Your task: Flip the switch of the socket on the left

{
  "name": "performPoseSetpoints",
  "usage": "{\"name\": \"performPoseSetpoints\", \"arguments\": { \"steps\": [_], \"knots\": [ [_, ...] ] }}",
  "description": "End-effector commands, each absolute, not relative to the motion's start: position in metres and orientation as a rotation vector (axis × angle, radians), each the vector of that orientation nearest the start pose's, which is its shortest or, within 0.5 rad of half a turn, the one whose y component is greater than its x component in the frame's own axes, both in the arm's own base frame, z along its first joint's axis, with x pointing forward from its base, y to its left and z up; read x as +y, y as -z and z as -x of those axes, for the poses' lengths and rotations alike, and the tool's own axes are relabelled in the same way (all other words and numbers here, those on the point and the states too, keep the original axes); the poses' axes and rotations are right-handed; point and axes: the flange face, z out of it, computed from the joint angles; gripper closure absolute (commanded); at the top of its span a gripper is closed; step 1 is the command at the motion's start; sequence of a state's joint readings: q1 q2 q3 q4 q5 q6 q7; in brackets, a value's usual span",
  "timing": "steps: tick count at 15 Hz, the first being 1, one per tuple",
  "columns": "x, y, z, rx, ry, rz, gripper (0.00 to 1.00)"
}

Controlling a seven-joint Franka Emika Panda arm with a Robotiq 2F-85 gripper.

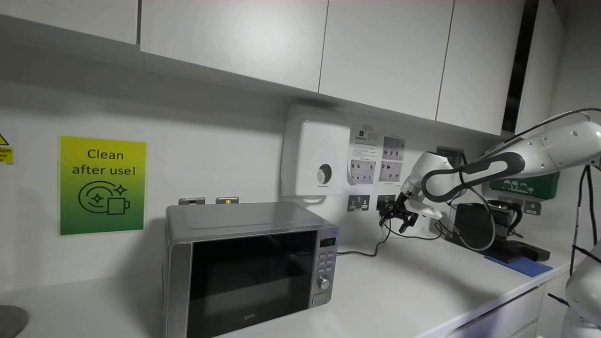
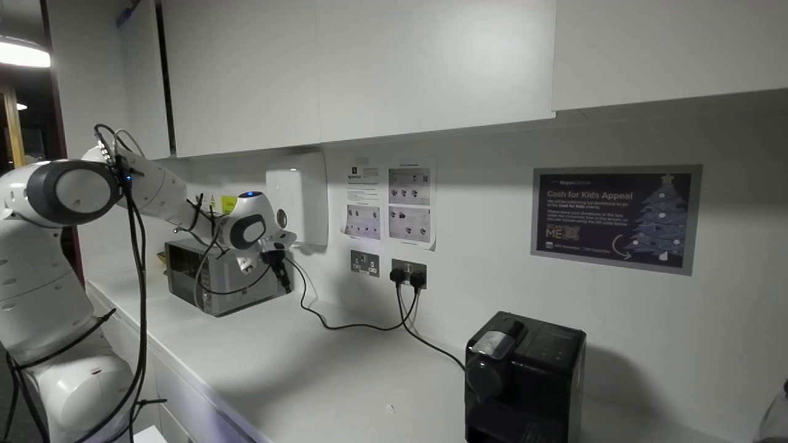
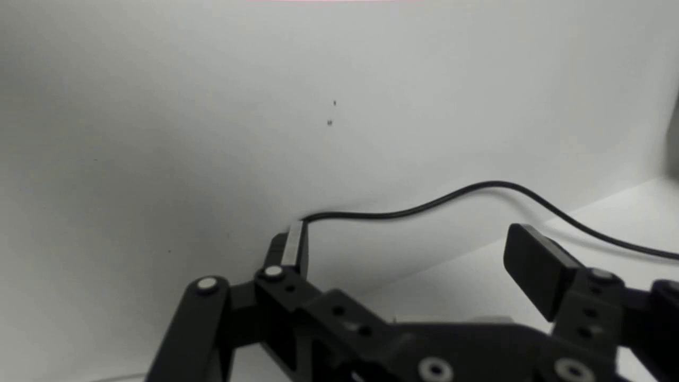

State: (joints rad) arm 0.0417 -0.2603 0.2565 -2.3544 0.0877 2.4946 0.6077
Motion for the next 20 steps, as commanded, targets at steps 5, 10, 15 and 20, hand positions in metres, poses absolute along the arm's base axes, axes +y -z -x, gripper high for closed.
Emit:
{"name": "performPoseSetpoints", "arguments": {
  "steps": [5, 10, 15, 20],
  "knots": [
    [0.137, -0.503, -0.549, 0.698, 0.705, 2.792, 0.00],
    [0.116, -0.500, -0.573, 0.770, 0.738, 2.792, 0.00],
    [0.100, -0.503, -0.590, 0.772, 0.795, 2.764, 0.00],
    [0.096, -0.496, -0.602, 0.697, 0.834, 2.840, 0.00]
  ]
}}
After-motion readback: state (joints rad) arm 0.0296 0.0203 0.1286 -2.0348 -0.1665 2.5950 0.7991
